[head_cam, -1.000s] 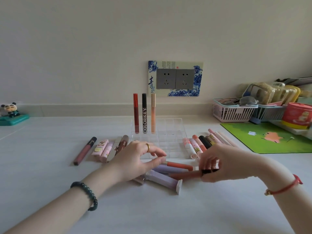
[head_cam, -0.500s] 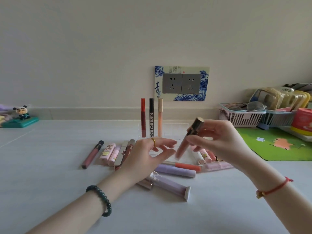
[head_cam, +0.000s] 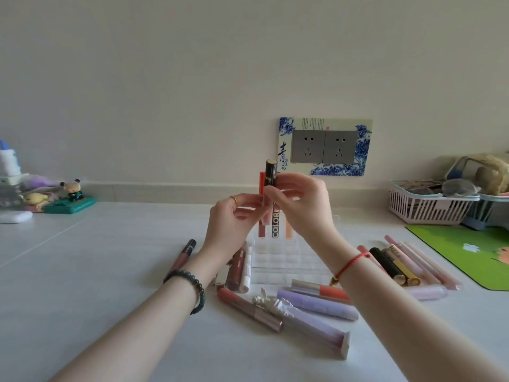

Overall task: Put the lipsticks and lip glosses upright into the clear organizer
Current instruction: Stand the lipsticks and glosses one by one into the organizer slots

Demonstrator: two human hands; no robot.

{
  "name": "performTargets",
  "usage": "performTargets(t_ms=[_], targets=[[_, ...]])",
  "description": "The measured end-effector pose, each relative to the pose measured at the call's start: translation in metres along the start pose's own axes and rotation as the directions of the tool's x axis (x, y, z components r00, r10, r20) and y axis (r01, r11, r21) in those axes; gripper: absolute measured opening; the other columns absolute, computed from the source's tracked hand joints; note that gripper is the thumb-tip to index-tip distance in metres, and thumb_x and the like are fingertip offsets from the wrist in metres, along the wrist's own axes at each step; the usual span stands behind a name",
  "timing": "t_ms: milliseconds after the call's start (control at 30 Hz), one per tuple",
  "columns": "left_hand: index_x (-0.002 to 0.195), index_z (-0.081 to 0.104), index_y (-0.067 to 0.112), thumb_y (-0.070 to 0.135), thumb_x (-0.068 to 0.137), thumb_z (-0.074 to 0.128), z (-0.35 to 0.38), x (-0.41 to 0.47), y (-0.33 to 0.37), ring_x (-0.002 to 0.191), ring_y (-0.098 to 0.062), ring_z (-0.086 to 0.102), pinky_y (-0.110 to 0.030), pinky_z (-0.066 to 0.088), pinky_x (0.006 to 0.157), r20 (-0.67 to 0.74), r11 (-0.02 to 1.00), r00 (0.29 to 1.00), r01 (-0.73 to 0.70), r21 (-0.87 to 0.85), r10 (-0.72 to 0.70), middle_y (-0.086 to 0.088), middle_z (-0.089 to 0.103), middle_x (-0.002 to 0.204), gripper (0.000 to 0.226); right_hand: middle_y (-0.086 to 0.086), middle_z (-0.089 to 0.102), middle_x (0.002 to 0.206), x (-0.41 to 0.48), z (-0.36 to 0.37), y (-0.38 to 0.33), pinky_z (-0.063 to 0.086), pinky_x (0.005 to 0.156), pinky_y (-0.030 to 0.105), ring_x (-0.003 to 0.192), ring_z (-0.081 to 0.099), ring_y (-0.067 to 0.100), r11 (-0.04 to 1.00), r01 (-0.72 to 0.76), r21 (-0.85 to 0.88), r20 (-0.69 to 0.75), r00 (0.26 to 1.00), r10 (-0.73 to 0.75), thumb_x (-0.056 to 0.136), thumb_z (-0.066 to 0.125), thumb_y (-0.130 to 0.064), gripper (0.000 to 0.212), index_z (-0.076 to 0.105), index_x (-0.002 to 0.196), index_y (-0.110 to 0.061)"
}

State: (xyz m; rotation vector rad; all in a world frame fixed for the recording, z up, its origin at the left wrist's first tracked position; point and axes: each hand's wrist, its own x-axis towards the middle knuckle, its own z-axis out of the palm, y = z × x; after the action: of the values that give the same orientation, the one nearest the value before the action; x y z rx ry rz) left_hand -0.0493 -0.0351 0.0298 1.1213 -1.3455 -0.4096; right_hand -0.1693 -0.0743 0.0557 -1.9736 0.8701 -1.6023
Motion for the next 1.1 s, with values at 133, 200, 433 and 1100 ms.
performTargets(t_ms=[133,200,433,1100], targets=[[0.080,0.071,0.028,0.028,0.077,0.069,-0.002,0.003,-0.018,0.078,-0.005,0.069,-0.010,0.047,0.070,0.000,0.995,0.997,0.080,0.052,-0.080,0.012,0.072,0.076,0.003,0.000,0.071,0.080,0.000,0.011,0.016,0.056,0.080,0.033,0.076,0.068,0.012,0.996,-0.080,-0.029,0.015,0.997,0.081,0.074,0.069,-0.017,0.021,0.070,0.093,-0.008],[0.081,0.070,0.029,0.026,0.078,0.069,-0.002,0.004,-0.023,0.079,-0.006,0.068,-0.010,0.048,0.069,0.003,0.993,0.996,0.088,0.078,-0.089,0.012,0.072,0.079,0.004,0.001,0.071,0.078,0.000,0.013,0.021,0.056,0.080,0.035,0.074,0.068,0.014,0.993,-0.105,-0.045,0.022,0.994,0.106,0.073,0.069,-0.017,0.020,0.071,0.091,-0.008],[0.073,0.066,0.032,0.018,0.078,0.069,-0.002,0.004,-0.030,0.078,-0.007,0.066,-0.014,0.050,0.077,0.006,0.990,0.997,0.074,0.119,-0.075,0.011,0.069,0.076,0.015,0.001,0.069,0.075,-0.003,0.015,0.026,0.056,0.076,0.034,0.070,0.067,0.017,0.988,-0.134,-0.082,0.060,0.989,0.139,0.073,0.070,-0.014,0.015,0.071,0.088,-0.010],[0.084,0.070,0.026,0.026,0.079,0.069,-0.005,0.004,-0.042,0.080,-0.004,0.064,-0.018,0.046,0.077,0.054,0.971,0.992,0.101,0.218,-0.115,0.013,0.070,0.080,0.005,-0.003,0.064,0.071,-0.011,0.020,0.032,0.055,0.072,0.026,0.065,0.061,0.008,0.977,-0.128,-0.172,0.113,0.982,0.149,0.073,0.072,-0.015,0.017,0.069,0.088,-0.009]])
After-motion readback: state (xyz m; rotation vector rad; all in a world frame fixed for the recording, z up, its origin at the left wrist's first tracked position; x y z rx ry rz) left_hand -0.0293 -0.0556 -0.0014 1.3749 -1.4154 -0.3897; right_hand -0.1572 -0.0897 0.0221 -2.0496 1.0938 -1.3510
